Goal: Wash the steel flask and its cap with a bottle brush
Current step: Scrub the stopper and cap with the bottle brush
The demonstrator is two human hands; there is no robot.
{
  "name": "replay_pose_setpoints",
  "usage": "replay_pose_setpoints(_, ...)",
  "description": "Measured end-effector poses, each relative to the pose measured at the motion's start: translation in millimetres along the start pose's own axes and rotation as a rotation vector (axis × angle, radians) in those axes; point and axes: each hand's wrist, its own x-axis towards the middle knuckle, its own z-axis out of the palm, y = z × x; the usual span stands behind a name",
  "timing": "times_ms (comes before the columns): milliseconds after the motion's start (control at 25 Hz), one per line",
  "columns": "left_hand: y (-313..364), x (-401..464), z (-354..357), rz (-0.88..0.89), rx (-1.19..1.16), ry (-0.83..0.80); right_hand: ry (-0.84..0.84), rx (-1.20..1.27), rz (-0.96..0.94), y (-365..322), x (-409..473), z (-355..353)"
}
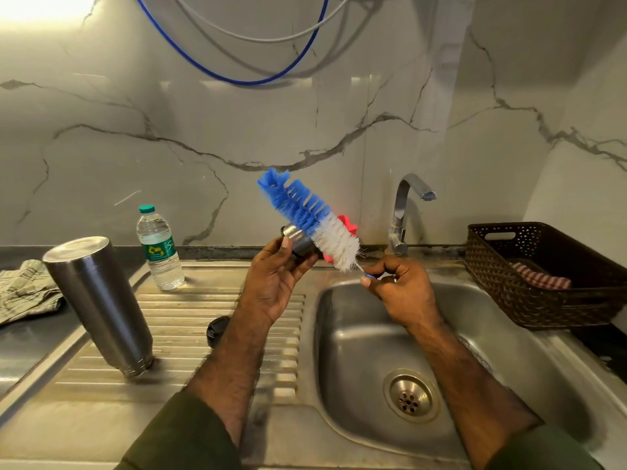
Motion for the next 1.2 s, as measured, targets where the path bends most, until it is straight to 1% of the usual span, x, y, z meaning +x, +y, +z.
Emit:
replay_pose_setpoints(80, 2.0, -0.4, -1.8, 0.011, -0.027, -0.02, 0.013, -0.005, -0.003, 1.6, 2.1, -0.1)
replay_pose_setpoints(160, 6.8, 2.7, -9.7, 0.044, -0.099, 0.01, -0.015, -0.046, 0.016, 4.8, 1.8, -3.9)
replay_pose_setpoints(240, 10.1, 5.3, -14.8, 0.054, -0.115, 0.058, -0.054, -0.044, 0.055, 7.3, 0.8, -7.8)
replay_pose_setpoints(280, 10.3, 5.4, -14.3, 0.044, -0.087, 0.071, -0.067, -0.034, 0.068, 8.1, 1.0, -8.1)
replay_pose_setpoints(360, 7.1, 4.1, -10.9, 0.006, 0.047, 0.064, -0.068, -0.026, 0.075, 6.9, 1.5, -5.2)
replay_pose_setpoints(440, 1.9, 1.8, -9.0, -0.025, 0.192, 0.005, -0.05, -0.017, 0.07, 6.4, 3.0, -1.8)
replay_pose_setpoints(480, 1.5, 1.2, -9.2, -0.025, 0.222, -0.024, -0.047, -0.023, 0.078, 6.6, 3.7, -1.7)
replay_pose_setpoints(600, 9.0, 2.6, -13.3, 0.014, 0.167, -0.09, -0.09, -0.039, 0.122, 7.5, 2.1, -11.0)
replay_pose_setpoints(680, 14.3, 3.5, -14.4, 0.042, 0.181, -0.059, -0.139, 0.002, 0.128, 8.7, 1.8, -19.1)
replay_pose_setpoints(760, 13.5, 1.3, -12.7, 0.051, 0.321, -0.011, -0.16, 0.014, 0.092, 7.4, 2.0, -18.4)
replay_pose_setpoints(880, 5.9, -2.9, -13.0, 0.037, 0.522, -0.101, -0.106, 0.004, 0.081, 6.0, 2.9, -5.9)
replay_pose_setpoints(960, 3.6, -2.5, -15.9, 0.049, 0.587, -0.165, -0.084, -0.018, 0.092, 7.5, 3.7, -4.5)
replay_pose_setpoints(1000, 4.3, -1.6, -17.0, 0.06, 0.591, -0.166, -0.093, -0.02, 0.105, 9.3, 4.9, -8.0)
replay_pose_setpoints(1120, 9.1, -1.1, -17.1, 0.053, 0.51, -0.045, -0.157, 0.067, 0.144, 15.3, 6.8, -23.9)
replay_pose_setpoints(1200, 8.6, -1.9, -16.7, 0.051, 0.543, -0.039, -0.183, 0.083, 0.138, 14.7, 6.8, -25.9)
